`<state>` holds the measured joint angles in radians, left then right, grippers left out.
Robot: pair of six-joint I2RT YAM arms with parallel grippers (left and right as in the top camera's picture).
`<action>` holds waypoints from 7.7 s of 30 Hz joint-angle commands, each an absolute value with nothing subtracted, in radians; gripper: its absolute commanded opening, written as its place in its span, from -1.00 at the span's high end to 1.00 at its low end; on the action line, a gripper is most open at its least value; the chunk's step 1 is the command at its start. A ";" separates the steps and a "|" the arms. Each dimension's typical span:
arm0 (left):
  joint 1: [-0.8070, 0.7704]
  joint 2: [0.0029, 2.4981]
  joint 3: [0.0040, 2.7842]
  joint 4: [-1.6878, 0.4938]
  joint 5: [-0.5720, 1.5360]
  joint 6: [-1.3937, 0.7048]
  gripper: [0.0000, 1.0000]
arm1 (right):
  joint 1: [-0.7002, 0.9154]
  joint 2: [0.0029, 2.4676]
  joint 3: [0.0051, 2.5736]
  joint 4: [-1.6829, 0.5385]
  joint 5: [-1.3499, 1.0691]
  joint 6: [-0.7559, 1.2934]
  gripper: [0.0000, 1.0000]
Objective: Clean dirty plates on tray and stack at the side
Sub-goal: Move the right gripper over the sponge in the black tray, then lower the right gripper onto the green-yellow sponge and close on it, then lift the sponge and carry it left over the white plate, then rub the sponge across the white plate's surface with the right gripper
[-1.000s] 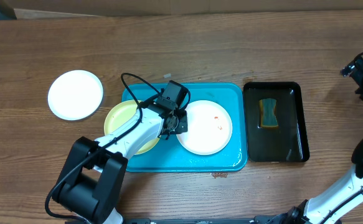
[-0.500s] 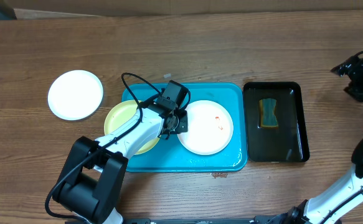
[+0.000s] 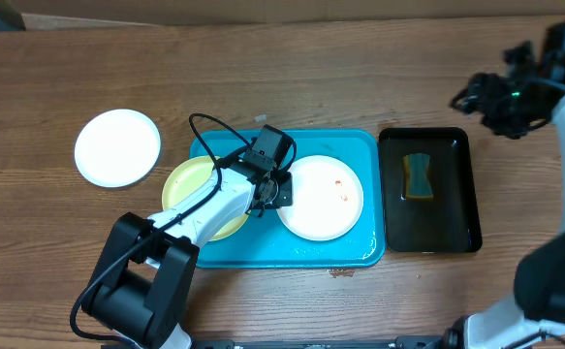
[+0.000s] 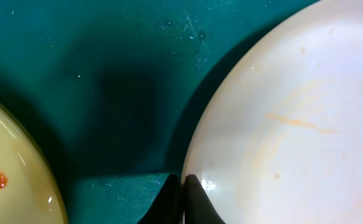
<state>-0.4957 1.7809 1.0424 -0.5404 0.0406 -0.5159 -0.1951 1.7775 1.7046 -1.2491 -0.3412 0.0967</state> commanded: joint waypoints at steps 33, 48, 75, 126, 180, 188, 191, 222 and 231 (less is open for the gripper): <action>-0.490 1.793 1.063 -0.545 0.049 -0.471 0.92 | 0.051 1.765 1.329 -1.060 -0.120 0.081 -0.80; -0.490 1.793 1.063 -0.544 0.050 -0.471 0.92 | 0.051 1.778 1.073 -0.760 -0.027 0.082 -0.66; -0.490 1.793 1.063 -0.542 0.052 -0.471 0.91 | 0.051 1.779 0.990 -0.727 -0.027 0.101 0.92; -0.490 1.793 1.063 -0.544 0.053 -0.472 0.89 | 0.049 1.779 0.991 -0.417 0.044 0.101 -0.51; -0.490 1.791 1.071 -0.530 0.056 -0.476 0.92 | 0.277 1.720 1.247 -0.914 0.324 0.134 0.93; -0.424 1.791 1.071 -0.553 0.083 -0.602 0.92 | 0.308 1.720 1.340 -0.994 0.357 0.189 0.93; -0.392 1.791 1.071 -0.549 0.137 -0.606 0.92 | 0.308 1.720 1.363 -0.997 0.340 0.218 0.93; -0.409 1.792 1.069 -0.524 0.131 -0.549 0.90 | 0.541 1.813 1.361 -0.850 0.187 0.209 0.92; -0.409 1.792 1.069 -0.525 0.131 -0.545 0.89 | 0.560 1.912 1.359 -0.788 0.247 0.205 0.80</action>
